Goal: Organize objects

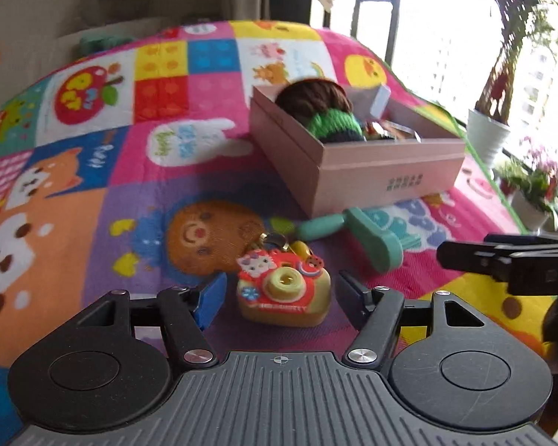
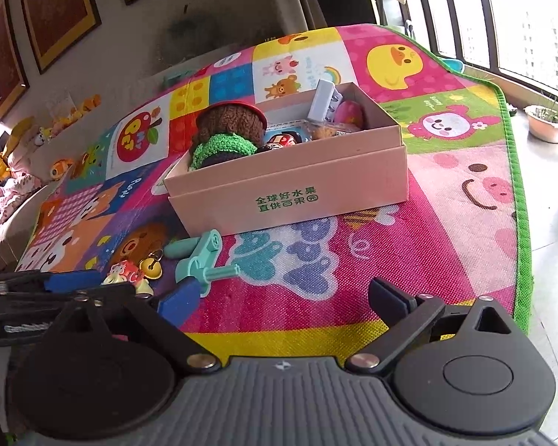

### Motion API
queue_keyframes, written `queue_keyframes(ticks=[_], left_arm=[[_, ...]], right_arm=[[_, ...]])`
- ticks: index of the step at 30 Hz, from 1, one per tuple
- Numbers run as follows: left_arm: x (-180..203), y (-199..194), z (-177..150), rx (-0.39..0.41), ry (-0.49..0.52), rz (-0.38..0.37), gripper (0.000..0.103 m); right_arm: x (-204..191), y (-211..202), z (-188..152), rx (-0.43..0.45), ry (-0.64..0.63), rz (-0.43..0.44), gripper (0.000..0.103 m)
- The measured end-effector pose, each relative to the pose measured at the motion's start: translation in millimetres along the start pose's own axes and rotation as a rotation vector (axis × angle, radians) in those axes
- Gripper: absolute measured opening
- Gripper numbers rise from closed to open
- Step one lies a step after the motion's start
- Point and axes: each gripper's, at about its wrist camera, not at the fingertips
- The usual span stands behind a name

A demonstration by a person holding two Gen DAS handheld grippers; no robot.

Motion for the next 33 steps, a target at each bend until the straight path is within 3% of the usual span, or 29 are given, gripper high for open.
queue_keyframes(ticks=[3,5,7,12,15,16,17,19,21,23,25,26,28,29,32,33], left_arm=[[5,9,-1,0.006,0.017,0.016,0.07],[3,6,-2,0.002,0.016,0.019,0.061],[-6,0,-6,0.004,-0.011,0.004,0.061],[-32,-18,-27,0.019,-0.065,0.056,0.061],[-43,-24,-32,0.036,-0.108,0.03,0.061],[-44,-24,-33,0.039,-0.111,0.028,0.061],[-43,-24,-33,0.043,-0.107,0.031,0.061],[-41,-24,-34,0.048,-0.093,0.038,0.061],[-43,-24,-35,0.055,-0.101,0.03,0.061],[-45,-25,-36,0.061,-0.113,0.02,0.061],[-45,-24,-37,0.065,-0.116,0.019,0.061],[-45,-24,-37,0.066,-0.115,0.021,0.061],[-44,-24,-37,0.066,-0.112,0.025,0.061],[-44,-24,-37,0.067,-0.111,0.025,0.061],[-44,-24,-37,0.067,-0.113,0.024,0.061],[-43,-24,-37,0.067,-0.113,0.024,0.061]], right_arm=[[0,0,1,-0.001,0.0,0.005,0.098],[-1,2,2,-0.014,-0.003,0.005,0.098],[-5,3,3,-0.022,-0.024,-0.004,0.098],[-41,6,5,-0.018,-0.2,-0.004,0.095],[-59,22,13,-0.062,-0.236,-0.011,0.083],[-63,29,15,-0.078,-0.242,-0.014,0.072],[-65,35,17,-0.096,-0.249,-0.013,0.053],[-70,37,16,-0.108,-0.284,-0.023,0.045],[-68,29,13,-0.131,-0.336,0.009,0.045],[-61,18,8,-0.138,-0.424,-0.022,0.045],[-49,11,3,-0.105,-0.529,-0.14,0.05],[-44,10,3,-0.08,-0.556,-0.23,0.058],[-31,11,8,-0.038,-0.55,-0.395,0.061],[-25,8,12,-0.032,-0.509,-0.415,0.065],[-11,-5,24,-0.048,-0.285,-0.285,0.084],[-10,-8,24,-0.052,-0.227,-0.226,0.086]])
Point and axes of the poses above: each gripper's, at about its wrist camera, not at the fingertips, and y roughly the way its jaws point, x to its right, z to its top, and after that the axes turned 6 degrees about -x, right-handed
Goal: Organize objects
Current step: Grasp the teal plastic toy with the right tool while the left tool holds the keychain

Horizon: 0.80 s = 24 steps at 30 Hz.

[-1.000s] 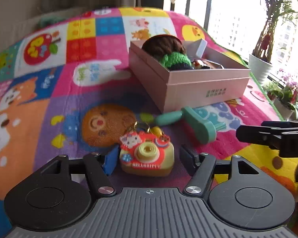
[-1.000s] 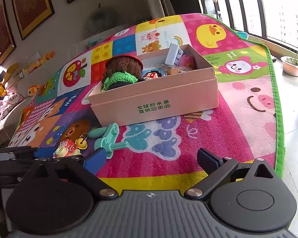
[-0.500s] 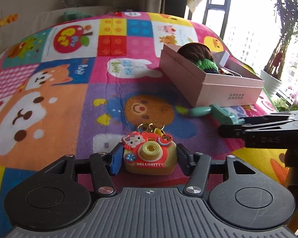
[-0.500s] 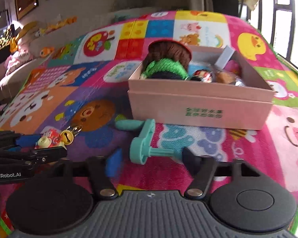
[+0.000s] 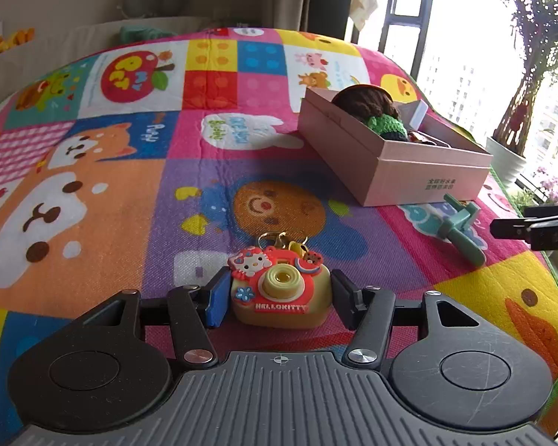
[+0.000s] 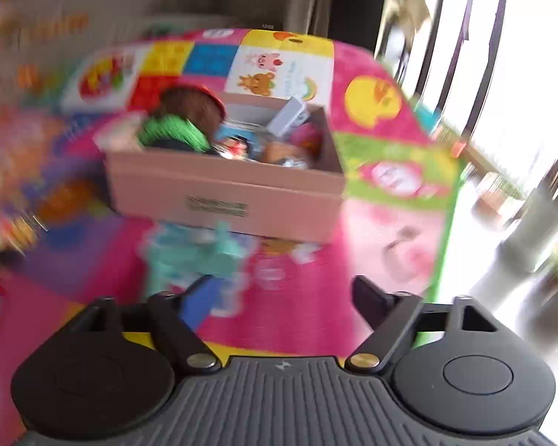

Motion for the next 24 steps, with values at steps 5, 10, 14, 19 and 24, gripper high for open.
queue_keyframes(ticks=[5,10,14,19,24], left_arm=[[0,0,0,0.0,0.001,0.001,0.061],[0,-1,0,0.001,-0.003,-0.002,0.061],[-1,-1,-1,0.003,-0.007,-0.006,0.061],[-1,-2,0,0.004,-0.009,-0.008,0.061],[-1,-2,0,0.004,-0.008,-0.007,0.061]], right_arm=[[-29,10,-1,0.004,-0.063,0.063,0.089],[-48,41,15,-0.038,-0.188,0.066,0.089],[-44,45,26,-0.081,-0.157,0.137,0.071],[-51,14,19,-0.047,-0.188,0.162,0.071],[-43,-28,10,-0.003,-0.199,0.175,0.071]])
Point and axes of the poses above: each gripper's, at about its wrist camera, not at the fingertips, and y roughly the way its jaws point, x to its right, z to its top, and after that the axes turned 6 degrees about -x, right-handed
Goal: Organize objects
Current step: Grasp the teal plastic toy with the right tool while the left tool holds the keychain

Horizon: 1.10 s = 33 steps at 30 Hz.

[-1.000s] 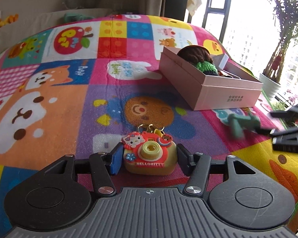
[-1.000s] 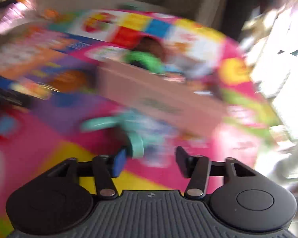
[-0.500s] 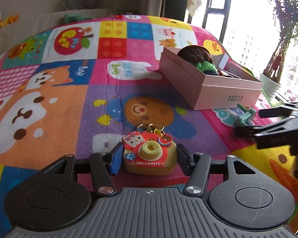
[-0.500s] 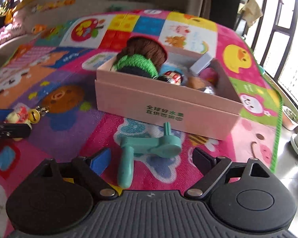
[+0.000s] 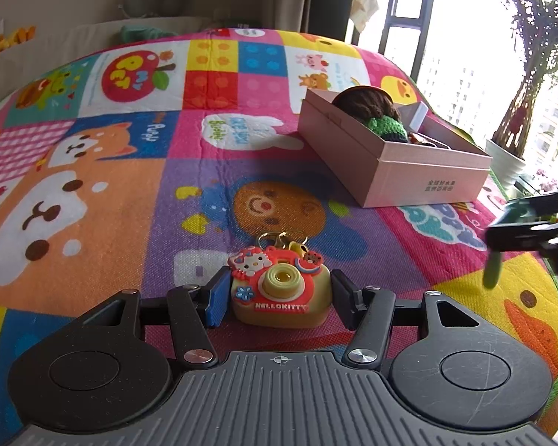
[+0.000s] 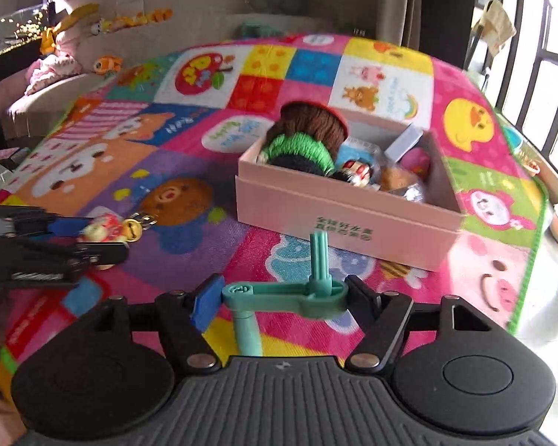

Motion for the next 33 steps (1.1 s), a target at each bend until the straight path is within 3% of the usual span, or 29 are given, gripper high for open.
queue_keyframes(ticks=[3,7,13,16,19,21,23,25,29,33], left_arm=[[3,-3,0,-0.006,0.02,0.011,0.061],[13,-18,17,0.022,0.031,-0.073,0.061],[61,-30,104,0.133,0.127,-0.178,0.061],[90,-12,150,0.179,0.176,-0.163,0.061],[107,16,194,0.191,0.155,-0.176,0.061],[114,44,219,0.185,0.125,-0.222,0.061],[120,78,235,0.116,0.113,-0.248,0.061],[118,102,237,0.043,0.064,-0.226,0.059],[104,93,217,0.12,0.052,-0.235,0.057],[87,63,185,0.145,0.041,-0.246,0.057]], right_arm=[[10,-25,-5,0.038,0.031,-0.016,0.071],[30,-52,-14,0.099,0.07,-0.051,0.071],[57,-68,-24,0.185,0.139,-0.066,0.071],[67,-71,-31,0.215,0.169,-0.054,0.071],[77,-69,-36,0.218,0.192,-0.049,0.071],[83,-69,-39,0.218,0.205,-0.057,0.071],[90,-68,-41,0.214,0.224,-0.062,0.071],[96,-67,-42,0.208,0.244,-0.069,0.071],[104,-63,-46,0.197,0.258,-0.071,0.071],[108,-47,-42,0.157,0.284,-0.059,0.071]])
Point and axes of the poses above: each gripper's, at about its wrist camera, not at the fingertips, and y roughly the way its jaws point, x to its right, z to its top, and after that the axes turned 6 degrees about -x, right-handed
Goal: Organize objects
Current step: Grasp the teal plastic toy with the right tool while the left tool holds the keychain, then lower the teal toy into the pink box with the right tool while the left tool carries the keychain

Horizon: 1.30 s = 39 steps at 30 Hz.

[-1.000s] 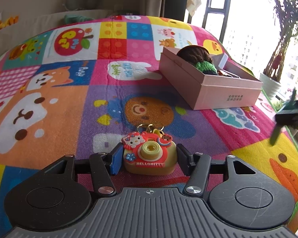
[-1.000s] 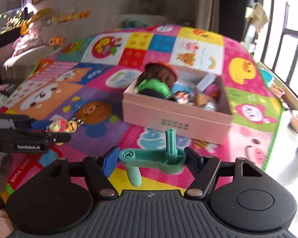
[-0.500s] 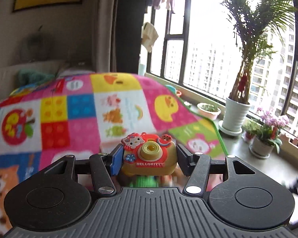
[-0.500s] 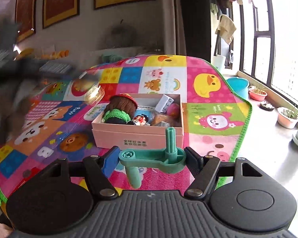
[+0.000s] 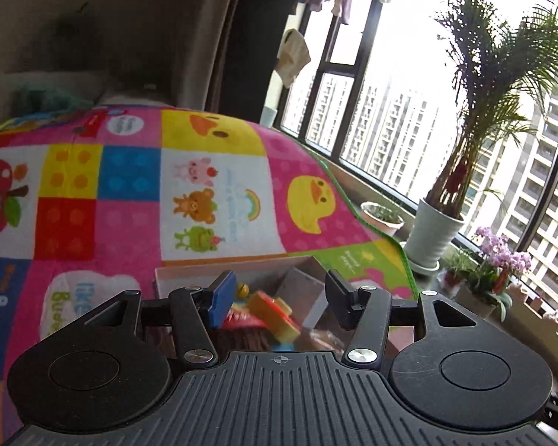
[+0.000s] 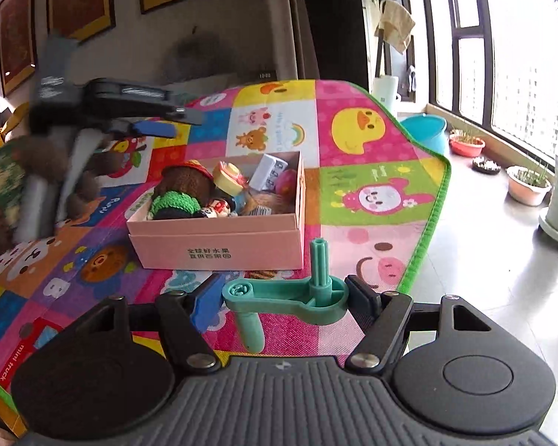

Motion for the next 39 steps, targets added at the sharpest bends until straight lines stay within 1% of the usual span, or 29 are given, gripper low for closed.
queue_keyframes(ticks=[2,5,7,9,12,13,15,16,17,18,21,25,27,29,30,32,33,35,37,38,39], left_arm=[[-3,-20,-22,-0.009,0.003,0.001,0.057],[-9,-44,-61,-0.049,-0.003,0.049,0.057],[-16,-52,-84,-0.085,-0.031,0.05,0.057],[-23,-57,-100,-0.111,-0.063,0.044,0.057],[-30,-64,-113,-0.128,-0.096,0.027,0.057],[-32,-66,-115,-0.13,-0.099,0.025,0.057],[-33,-68,-116,-0.135,-0.102,0.022,0.057],[-34,-69,-116,-0.137,-0.107,0.023,0.057],[-36,-70,-116,-0.14,-0.112,0.025,0.056],[-37,-71,-115,-0.139,-0.115,0.028,0.056],[-43,-75,-116,-0.129,-0.128,0.035,0.056],[-47,-72,-112,-0.115,-0.15,0.03,0.056],[-44,-70,-107,-0.099,-0.154,0.015,0.056],[-40,-67,-98,-0.078,-0.149,0.014,0.056],[-38,-64,-93,-0.066,-0.145,0.022,0.056],[-35,-52,-80,-0.055,-0.131,0.053,0.056],[-35,-44,-74,-0.063,-0.125,0.067,0.056],[-34,-23,-64,-0.104,-0.109,0.105,0.056],[-35,-4,-60,-0.15,-0.078,0.19,0.056],[-37,2,-59,-0.162,-0.064,0.231,0.068],[-42,3,-60,-0.162,-0.063,0.242,0.072]], right_arm=[[-2,5,3,-0.011,0.003,0.014,0.071],[-10,11,13,-0.02,-0.013,0.034,0.071],[-16,15,28,-0.019,-0.031,0.046,0.071],[-20,23,53,-0.021,-0.028,0.08,0.071],[-23,44,95,-0.04,0.005,0.106,0.071],[-24,54,108,-0.056,0.022,0.111,0.071],[-27,80,131,-0.118,0.051,0.124,0.071],[-26,94,139,-0.151,0.067,0.136,0.073],[-25,105,144,-0.172,0.095,0.13,0.08],[-23,113,146,-0.176,0.119,0.104,0.081],[-16,116,143,-0.151,0.125,0.063,0.081],[1,107,130,-0.147,0.134,0.047,0.08],[6,106,122,-0.156,0.115,0.018,0.074],[9,105,113,-0.165,0.092,-0.006,0.064],[9,104,108,-0.164,0.073,-0.016,0.063],[8,98,96,-0.153,0.024,-0.019,0.063],[7,95,90,-0.149,-0.002,-0.02,0.063],[2,92,79,-0.153,-0.062,-0.024,0.063],[-6,93,67,-0.165,-0.131,-0.034,0.063],[-11,96,60,-0.173,-0.164,-0.044,0.063],[-17,99,54,-0.179,-0.194,-0.059,0.063]])
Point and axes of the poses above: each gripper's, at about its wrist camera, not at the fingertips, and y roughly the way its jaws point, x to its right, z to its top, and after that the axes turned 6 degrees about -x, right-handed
